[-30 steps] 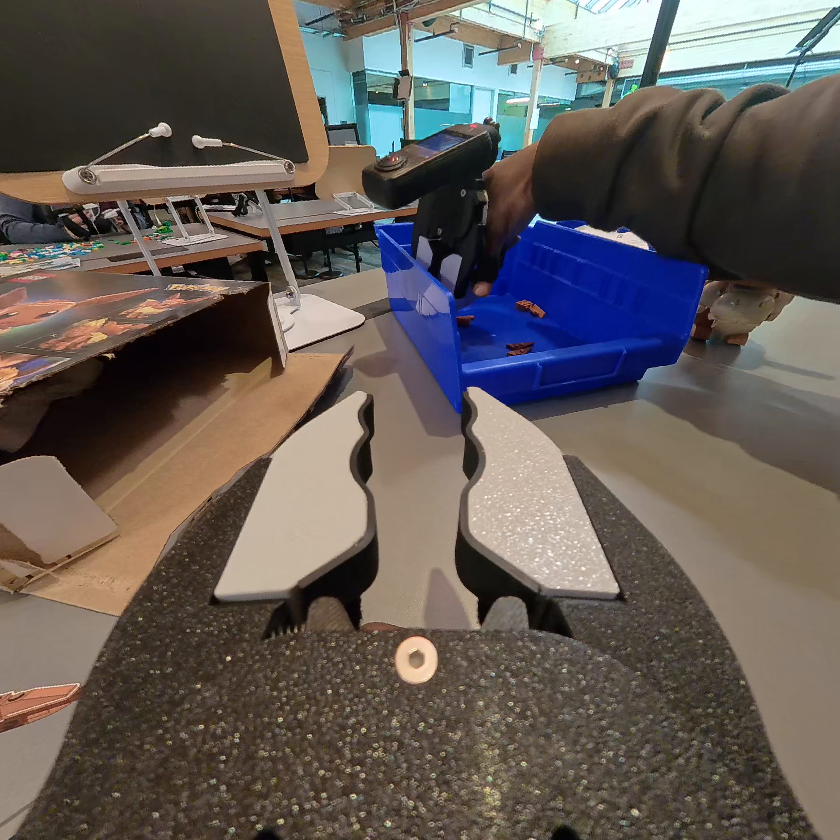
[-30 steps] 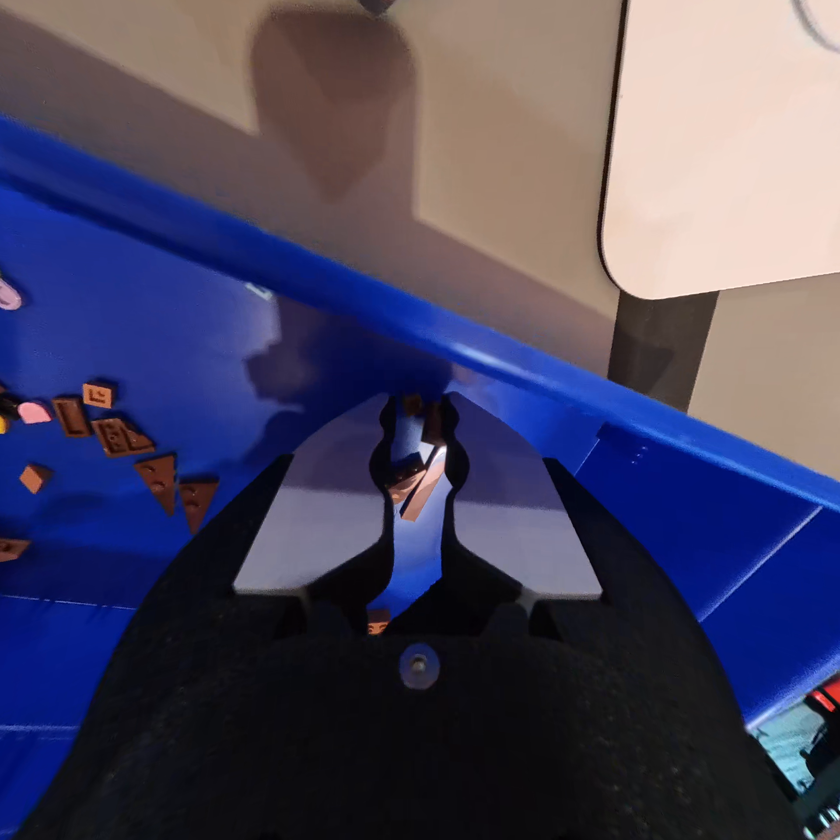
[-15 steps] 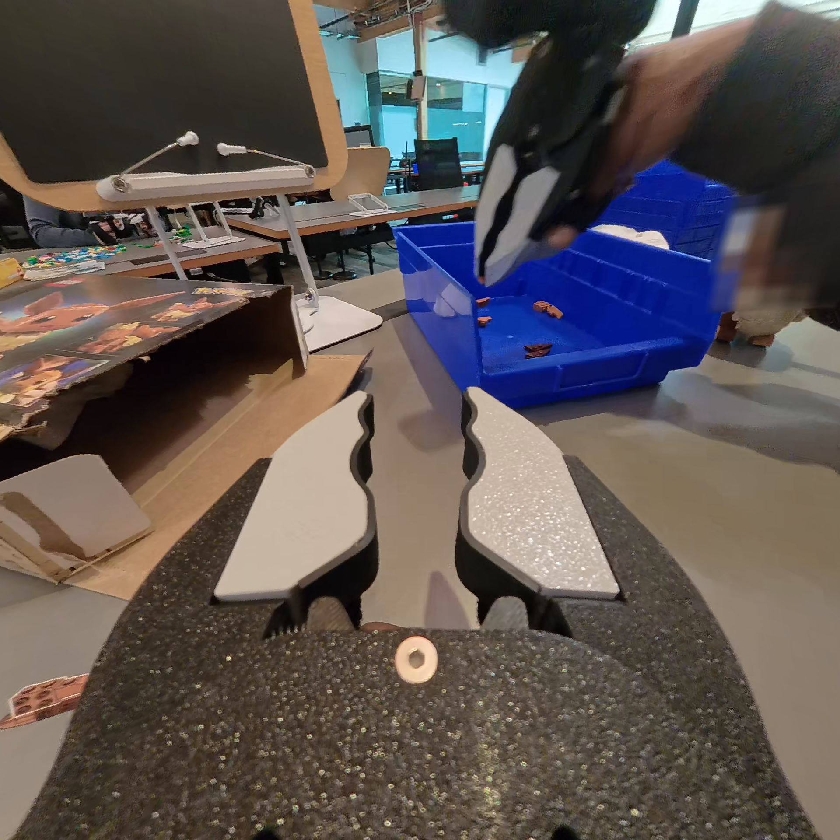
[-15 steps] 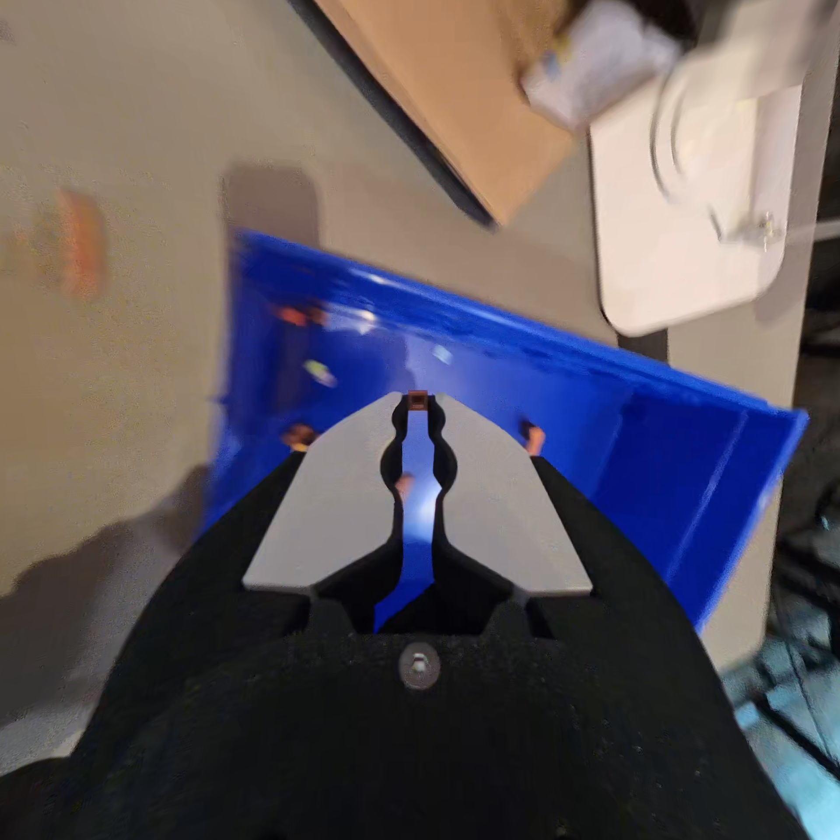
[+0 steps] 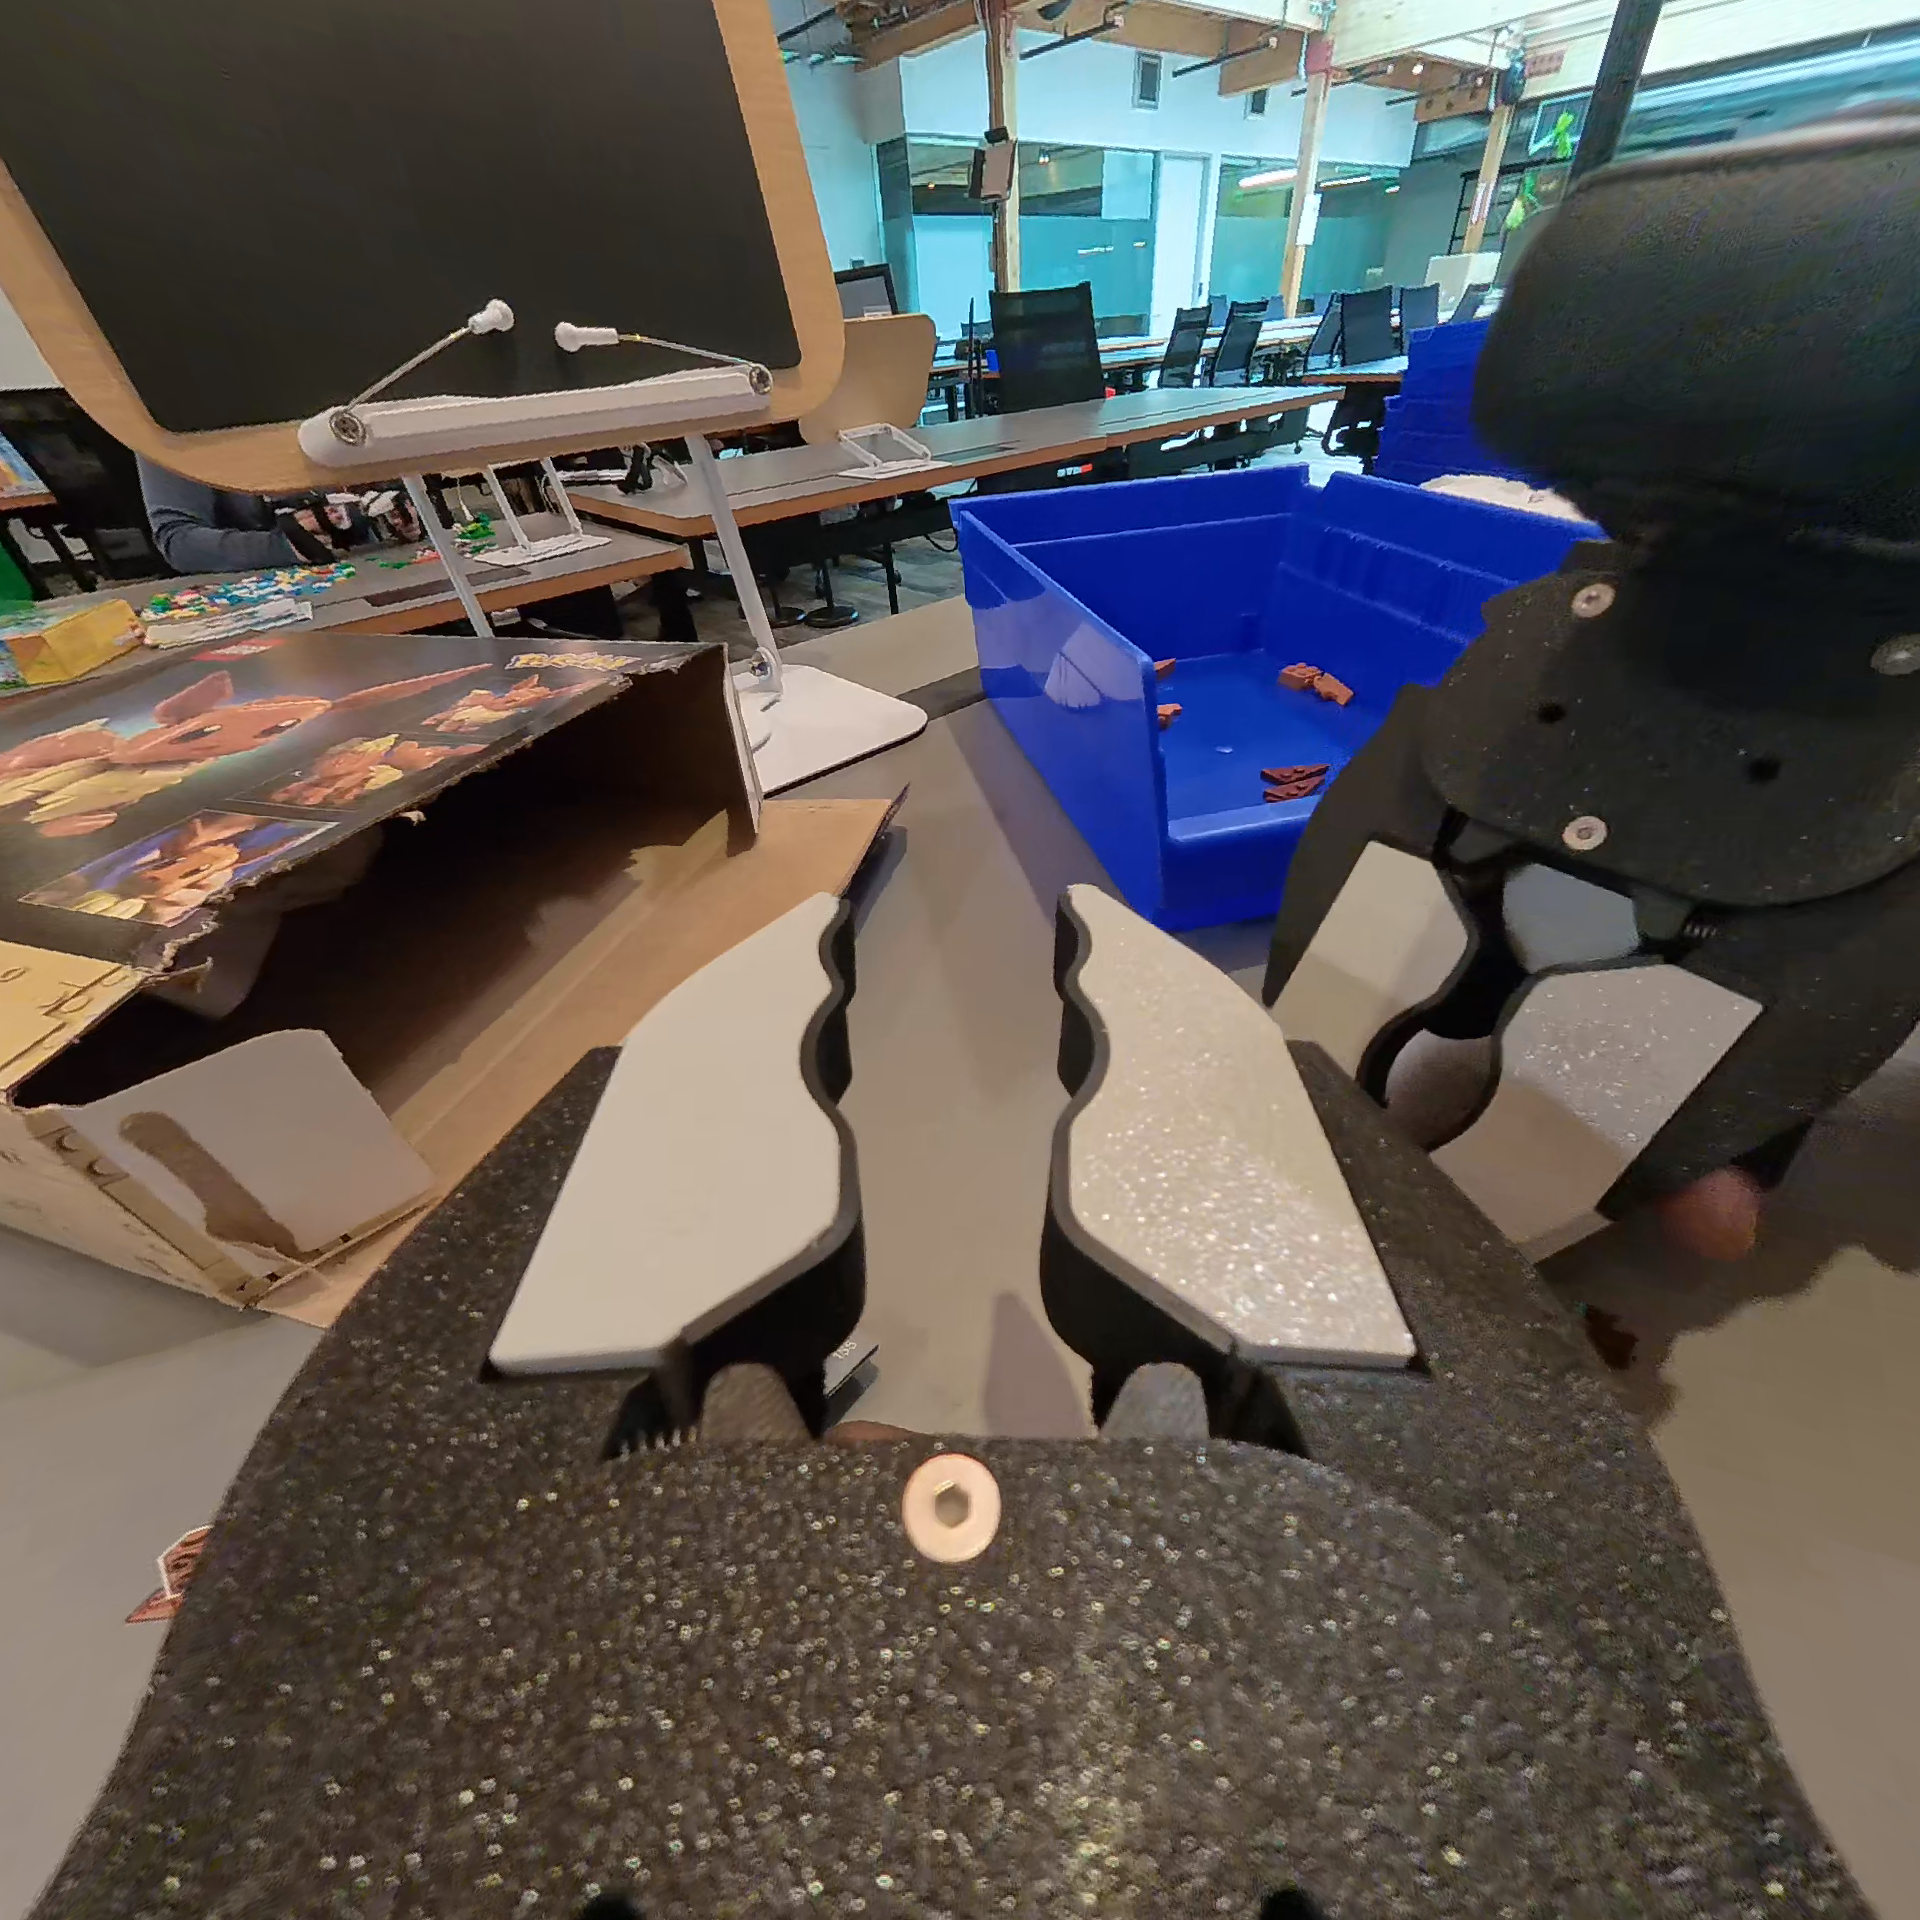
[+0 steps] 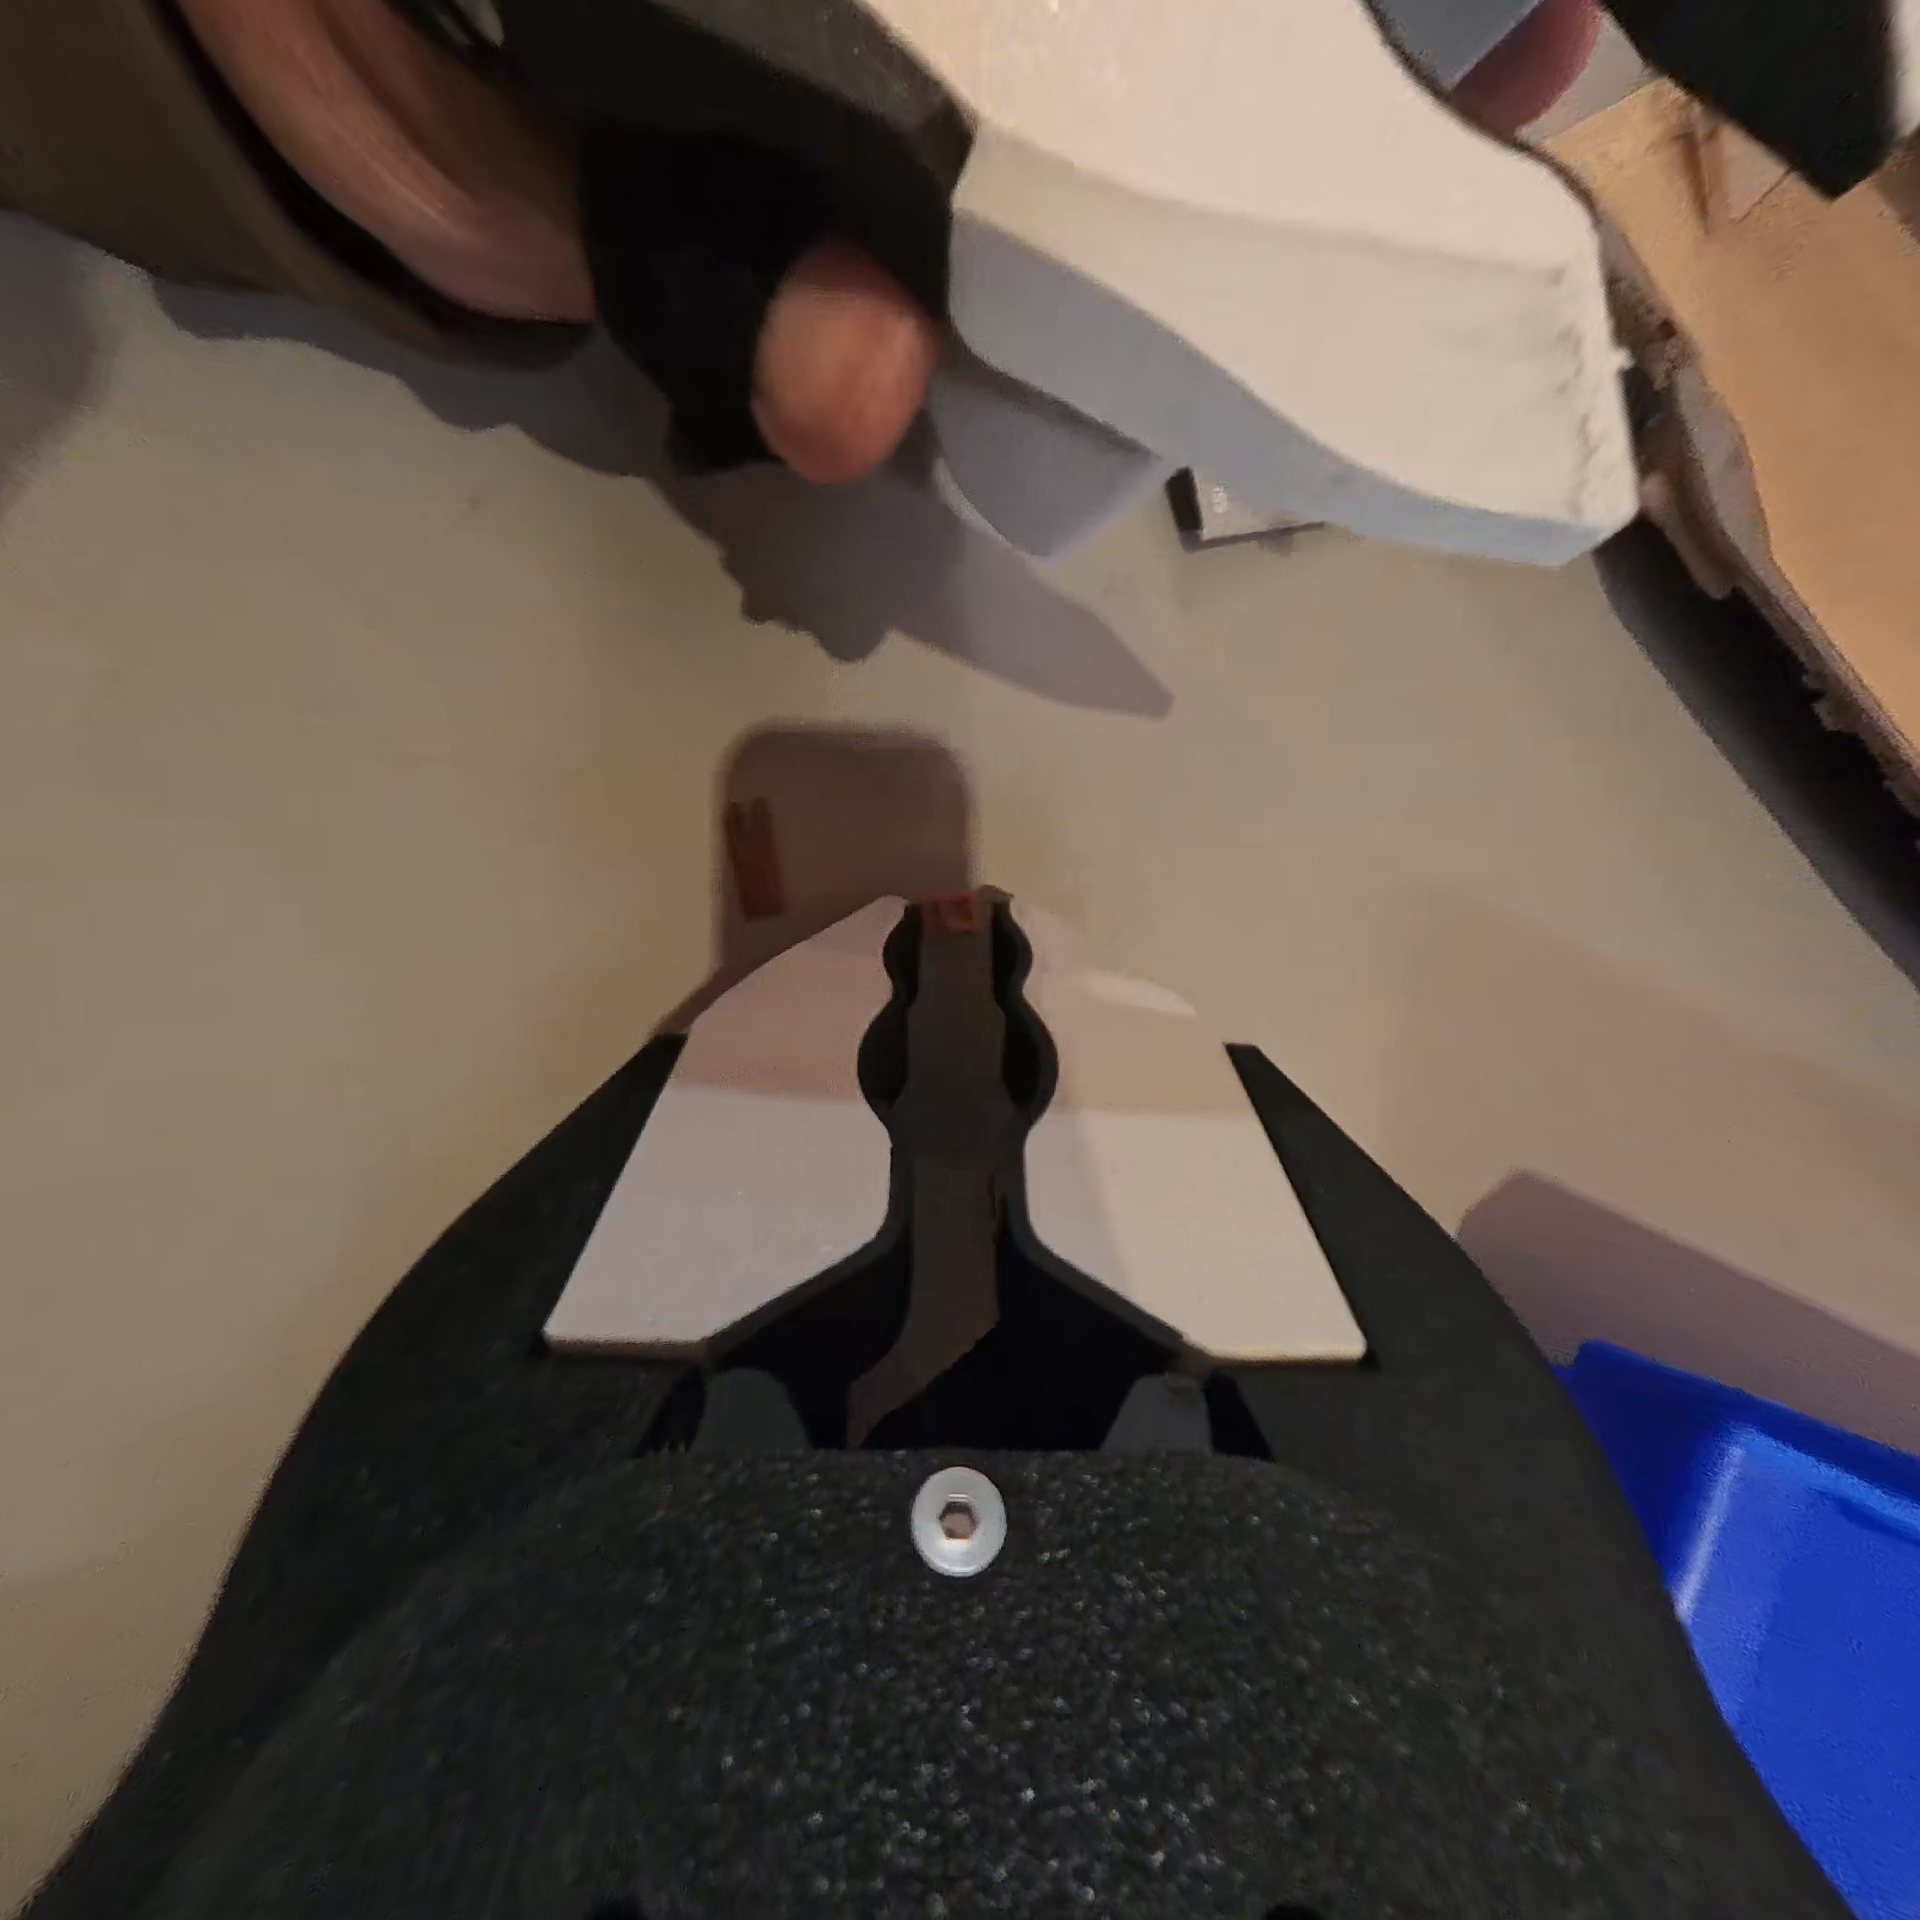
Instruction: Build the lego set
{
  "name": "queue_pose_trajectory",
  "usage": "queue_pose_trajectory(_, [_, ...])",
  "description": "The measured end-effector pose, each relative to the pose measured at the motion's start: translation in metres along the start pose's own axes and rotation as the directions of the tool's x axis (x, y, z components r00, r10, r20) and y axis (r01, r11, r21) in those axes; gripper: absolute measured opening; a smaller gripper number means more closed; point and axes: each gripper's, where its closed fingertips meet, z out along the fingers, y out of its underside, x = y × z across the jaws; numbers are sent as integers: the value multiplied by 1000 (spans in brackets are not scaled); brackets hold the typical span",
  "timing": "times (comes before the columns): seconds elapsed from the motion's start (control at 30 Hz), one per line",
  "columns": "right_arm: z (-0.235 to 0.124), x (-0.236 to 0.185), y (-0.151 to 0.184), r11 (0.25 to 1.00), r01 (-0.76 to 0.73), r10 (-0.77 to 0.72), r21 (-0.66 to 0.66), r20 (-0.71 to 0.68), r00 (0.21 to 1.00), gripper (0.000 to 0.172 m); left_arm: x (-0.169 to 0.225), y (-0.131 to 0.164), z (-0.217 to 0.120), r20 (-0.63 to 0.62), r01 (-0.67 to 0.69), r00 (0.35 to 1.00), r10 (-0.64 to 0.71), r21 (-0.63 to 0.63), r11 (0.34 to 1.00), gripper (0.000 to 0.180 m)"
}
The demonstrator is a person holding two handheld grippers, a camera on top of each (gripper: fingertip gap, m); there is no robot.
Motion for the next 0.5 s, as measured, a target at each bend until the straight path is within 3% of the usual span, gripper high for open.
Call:
queue_pose_trajectory(0.13, [-11, 5, 2, 997, -3, 7, 75, -52, 999, 21, 0, 3, 1, -8, 7, 1000, -8, -12, 1000, 37])
queue_pose_trajectory(0.33, [-31, 16, 21, 990, -13, 35, 138, -163, 986, 21, 2, 8, 4, -36, -5, 999, 4, -36, 999, 37])
queue_pose_trajectory(0.5, [-33, 5, 25, 991, 56, -33, 121, -186, 982, 20, 2, 10, 5, -48, -47, 998, 45, -47, 998, 37])
